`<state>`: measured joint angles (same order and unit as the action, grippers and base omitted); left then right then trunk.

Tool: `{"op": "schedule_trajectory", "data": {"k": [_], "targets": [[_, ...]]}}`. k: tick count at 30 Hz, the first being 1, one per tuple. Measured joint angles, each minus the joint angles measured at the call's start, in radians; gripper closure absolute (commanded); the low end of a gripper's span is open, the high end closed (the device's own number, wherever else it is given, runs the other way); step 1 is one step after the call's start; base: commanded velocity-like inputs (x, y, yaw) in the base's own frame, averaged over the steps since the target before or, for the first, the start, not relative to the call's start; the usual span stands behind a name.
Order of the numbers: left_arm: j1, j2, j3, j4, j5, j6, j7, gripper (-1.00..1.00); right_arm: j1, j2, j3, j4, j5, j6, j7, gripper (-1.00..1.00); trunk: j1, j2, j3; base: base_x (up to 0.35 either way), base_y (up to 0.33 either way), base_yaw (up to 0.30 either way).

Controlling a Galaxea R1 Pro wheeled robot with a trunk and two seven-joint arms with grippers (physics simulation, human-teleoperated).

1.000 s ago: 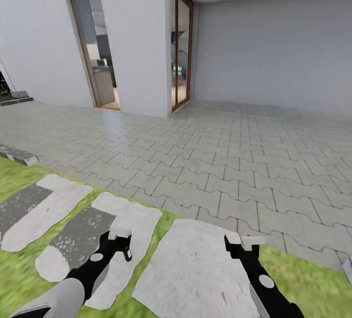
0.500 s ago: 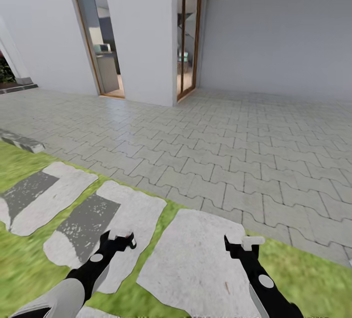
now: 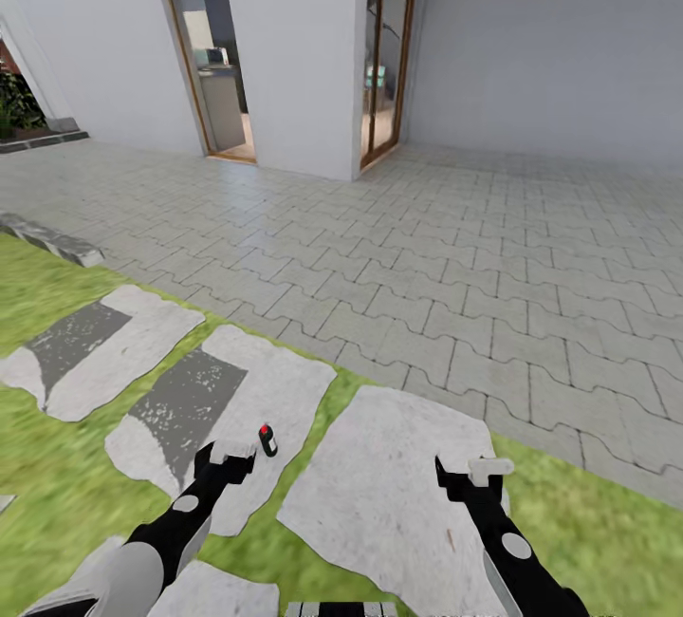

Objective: In the garden, pick up the pesticide atomizer on the floor and spray pesticide onto both trees until each tree trunk is fully covered.

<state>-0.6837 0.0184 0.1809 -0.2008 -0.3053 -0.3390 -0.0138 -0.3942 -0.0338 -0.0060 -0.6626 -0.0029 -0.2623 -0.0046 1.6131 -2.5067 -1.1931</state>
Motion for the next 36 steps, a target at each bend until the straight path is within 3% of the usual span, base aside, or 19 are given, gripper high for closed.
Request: {"op": "schedule_trajectory", "data": {"k": [7, 16, 24, 36], "targets": [[0.001, 0.000, 0.000, -0.001, 0.000, -0.001, 0.000, -1.00, 0.000, 0.000, -0.001, 0.000, 0.000, 0.000, 0.000, -1.00, 0.003, -0.002, -0.037, 0.000, 0.000, 0.114], [0.001, 0.000, 0.000, -0.002, 0.000, -0.002, 0.000, -1.00, 0.000, 0.000, -0.003, 0.000, 0.000, 0.002, 0.000, -1.00, 0.007, -0.004, -0.086, 0.000, 0.000, -0.086], [0.001, 0.000, 0.000, -0.001, 0.000, -0.002, 0.000, -1.00, 0.000, 0.000, -0.001, 0.000, 0.000, 0.001, 0.000, -1.00, 0.007, -0.004, -0.094, 0.017, -0.014, -0.098], [0.001, -0.001, 0.000, 0.000, 0.001, -0.002, 0.000, -1.00, 0.000, 0.000, 0.000, 0.000, 0.000, 0.000, -0.001, -1.00, 0.007, -0.004, -0.096, 0.143, -0.214, 0.041]]}}
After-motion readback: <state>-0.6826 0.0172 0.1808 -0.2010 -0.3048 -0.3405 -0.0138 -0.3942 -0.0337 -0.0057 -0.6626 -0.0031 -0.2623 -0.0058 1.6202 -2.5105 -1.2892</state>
